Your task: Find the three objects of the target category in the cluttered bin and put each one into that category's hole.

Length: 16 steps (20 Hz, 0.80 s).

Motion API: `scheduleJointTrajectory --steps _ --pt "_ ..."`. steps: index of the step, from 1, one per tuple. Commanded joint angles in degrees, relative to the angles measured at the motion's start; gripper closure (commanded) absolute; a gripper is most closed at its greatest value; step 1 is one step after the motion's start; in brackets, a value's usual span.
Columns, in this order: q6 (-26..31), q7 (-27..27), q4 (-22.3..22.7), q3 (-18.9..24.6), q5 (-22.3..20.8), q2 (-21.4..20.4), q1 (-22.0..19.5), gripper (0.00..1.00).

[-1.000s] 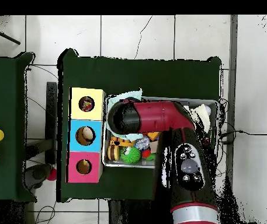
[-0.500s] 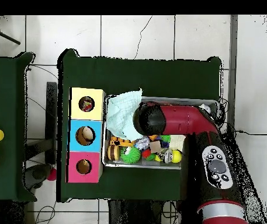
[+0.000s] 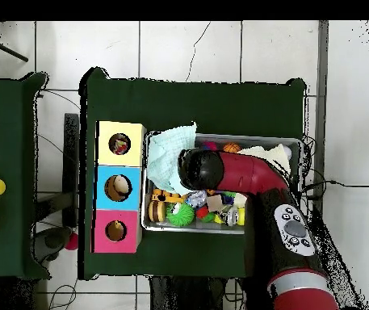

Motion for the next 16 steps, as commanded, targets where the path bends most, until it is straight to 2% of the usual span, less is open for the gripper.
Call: scheduleJointTrajectory --steps 1,5,6,9,11,16 --pt "7.1 7.3 6.1 5.7 6.5 2.6 -0.8 1.00" --pt "5.3 5.5 6.3 5.5 6.6 2.7 -0.4 1.00" --pt "5.2 4.0 5.8 5.0 6.0 2.7 0.1 0.00" --pt "4.1 5.5 5.9 3.7 6.1 2.6 1.0 0.00" --pt "4.4 2.9 5.4 4.7 4.9 2.8 0.7 0.00" --pt "3.4 1.8 4.7 4.7 3.9 3.9 0.6 0.00"
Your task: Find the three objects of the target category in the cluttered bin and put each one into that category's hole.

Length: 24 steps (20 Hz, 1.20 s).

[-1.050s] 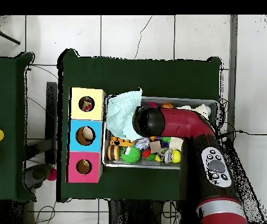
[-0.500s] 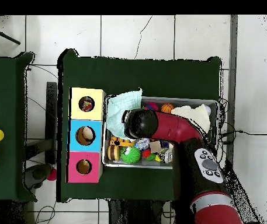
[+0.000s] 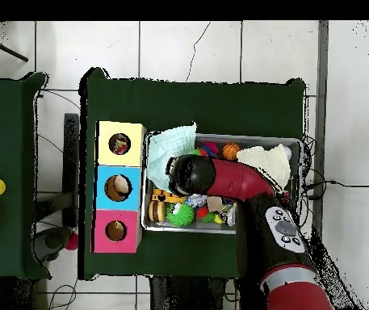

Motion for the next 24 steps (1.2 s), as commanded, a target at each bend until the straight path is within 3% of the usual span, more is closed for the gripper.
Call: scheduleJointTrajectory --steps 1,9,16,24 --pt "2.5 1.4 0.8 3.4 -1.2 3.6 0.4 0.00" --pt "-5.0 0.0 -5.3 -1.1 -9.2 11.2 4.1 0.00" --pt "-12.9 3.3 -10.8 -5.6 -14.9 16.9 7.7 0.00" --pt "-18.6 6.4 -14.9 -8.4 -15.3 21.9 9.6 0.00"
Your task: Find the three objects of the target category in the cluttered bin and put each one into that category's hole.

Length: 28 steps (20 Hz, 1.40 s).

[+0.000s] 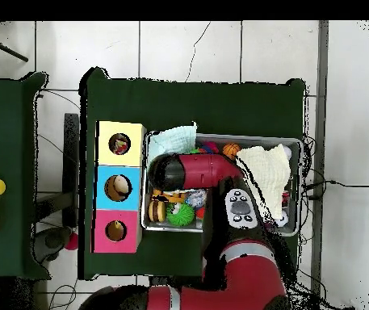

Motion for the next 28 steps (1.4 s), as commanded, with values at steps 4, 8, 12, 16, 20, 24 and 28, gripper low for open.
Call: scheduleJointTrajectory --steps 4,8,12,16,20,24,28 --pt "-15.1 5.6 -4.6 -1.0 -4.5 15.5 -1.6 0.00" --pt "-17.4 4.2 -4.5 0.9 -4.1 16.8 -3.7 0.00" --pt "-16.6 3.1 -4.3 2.5 -3.9 16.8 -5.3 0.00" --pt "-14.4 2.6 -4.1 3.6 -3.2 16.6 -6.3 1.00" --pt "-7.0 -0.7 -2.6 4.7 -3.1 12.3 -6.2 1.00" --pt "4.7 -5.7 1.3 5.4 -2.7 1.2 -6.1 1.00" --pt "19.3 -9.2 3.5 7.3 0.3 -7.9 -8.2 1.00"
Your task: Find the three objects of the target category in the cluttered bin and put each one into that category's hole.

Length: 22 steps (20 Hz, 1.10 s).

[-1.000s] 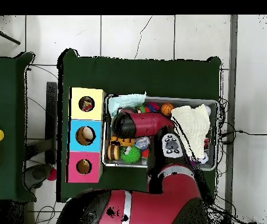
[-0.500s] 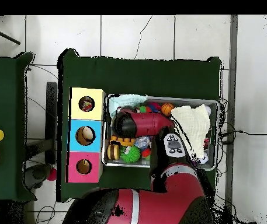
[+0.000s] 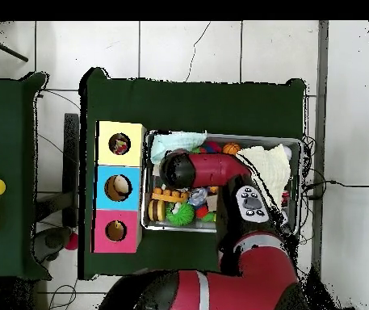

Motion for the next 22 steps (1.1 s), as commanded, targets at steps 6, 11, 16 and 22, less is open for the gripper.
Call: scheduleJointTrajectory --steps 6,11,16,22 --pt "40.0 -15.4 4.3 6.6 1.4 -17.5 -7.6 1.00" --pt "47.8 -13.5 8.3 6.1 1.6 -23.6 -9.4 1.00" --pt "55.2 -12.8 10.9 7.8 1.8 -23.7 -11.2 1.00" --pt "58.8 -9.7 18.2 7.3 4.3 -26.5 -12.5 1.00"
